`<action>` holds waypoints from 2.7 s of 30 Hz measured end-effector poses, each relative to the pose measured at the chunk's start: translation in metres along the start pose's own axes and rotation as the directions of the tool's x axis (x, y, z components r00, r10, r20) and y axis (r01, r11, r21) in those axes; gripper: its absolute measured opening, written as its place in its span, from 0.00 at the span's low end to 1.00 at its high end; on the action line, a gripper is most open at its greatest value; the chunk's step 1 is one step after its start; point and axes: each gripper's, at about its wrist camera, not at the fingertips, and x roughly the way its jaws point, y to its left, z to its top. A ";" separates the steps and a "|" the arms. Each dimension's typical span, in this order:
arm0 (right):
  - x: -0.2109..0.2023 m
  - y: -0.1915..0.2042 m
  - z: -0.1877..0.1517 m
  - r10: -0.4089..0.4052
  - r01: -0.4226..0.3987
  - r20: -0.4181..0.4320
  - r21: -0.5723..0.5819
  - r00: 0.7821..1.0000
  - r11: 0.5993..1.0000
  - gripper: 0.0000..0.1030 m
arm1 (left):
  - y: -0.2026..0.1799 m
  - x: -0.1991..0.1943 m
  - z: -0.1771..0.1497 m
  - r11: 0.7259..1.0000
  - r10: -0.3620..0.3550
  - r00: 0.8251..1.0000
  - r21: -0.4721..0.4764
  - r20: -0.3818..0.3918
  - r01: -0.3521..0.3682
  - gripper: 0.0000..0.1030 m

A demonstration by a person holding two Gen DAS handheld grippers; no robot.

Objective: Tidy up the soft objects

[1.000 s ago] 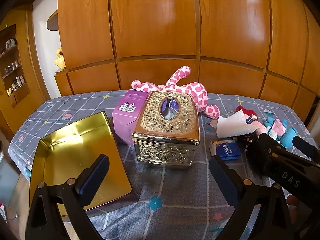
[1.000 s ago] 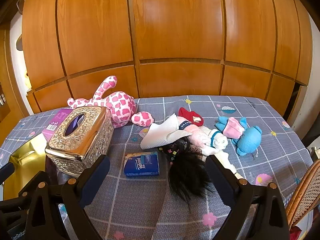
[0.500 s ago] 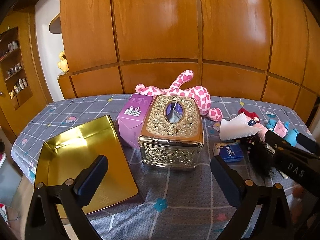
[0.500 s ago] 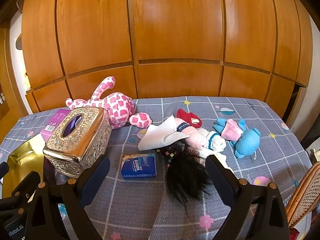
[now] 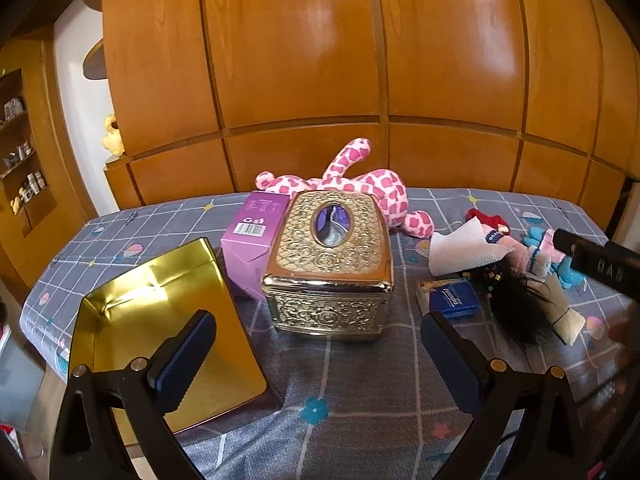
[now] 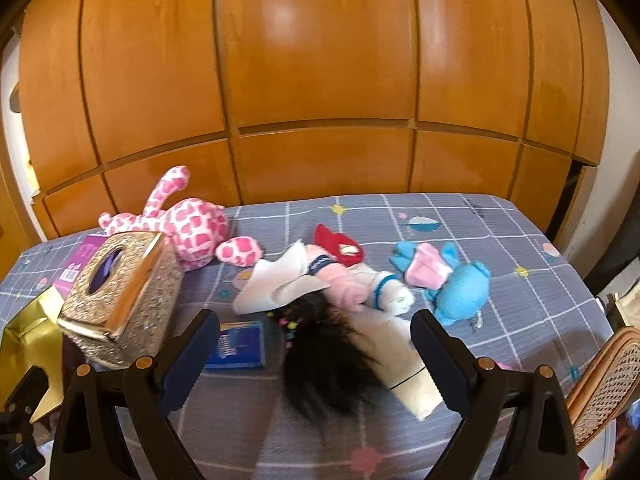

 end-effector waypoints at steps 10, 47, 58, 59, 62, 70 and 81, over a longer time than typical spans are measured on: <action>0.019 -0.048 0.013 -0.076 0.077 -0.016 0.070 0.997 0.995 0.95 | -0.015 0.005 0.002 0.997 -0.059 0.998 0.051 -0.021 0.060 1.00; 0.065 -0.153 0.016 0.047 -0.029 -0.023 0.501 0.999 0.865 0.95 | -0.111 0.068 0.042 0.921 -0.350 0.912 0.101 -0.214 0.377 0.91; 0.075 -0.154 0.012 0.121 -0.072 -0.056 0.536 0.991 0.841 0.95 | -0.164 0.140 0.068 0.924 -0.327 0.888 0.088 -0.324 0.372 0.74; 0.076 -0.154 0.011 0.126 -0.075 -0.058 0.539 0.990 0.839 0.95 | -0.167 0.147 0.069 0.928 -0.319 0.890 0.084 -0.326 0.363 0.73; 0.078 -0.153 0.011 0.137 -0.081 -0.064 0.540 0.989 0.838 0.95 | -0.175 0.168 0.073 0.941 -0.286 0.899 0.082 -0.332 0.330 0.71; 0.081 -0.149 0.012 0.156 -0.095 -0.072 0.524 0.985 0.847 0.95 | -0.175 0.204 0.074 0.940 -0.308 0.866 0.015 -0.393 0.341 0.03; 0.080 -0.138 0.015 0.173 -0.124 -0.062 0.470 0.983 0.874 0.88 | -0.114 0.117 0.118 0.891 -0.450 0.874 -0.034 -0.181 0.452 0.02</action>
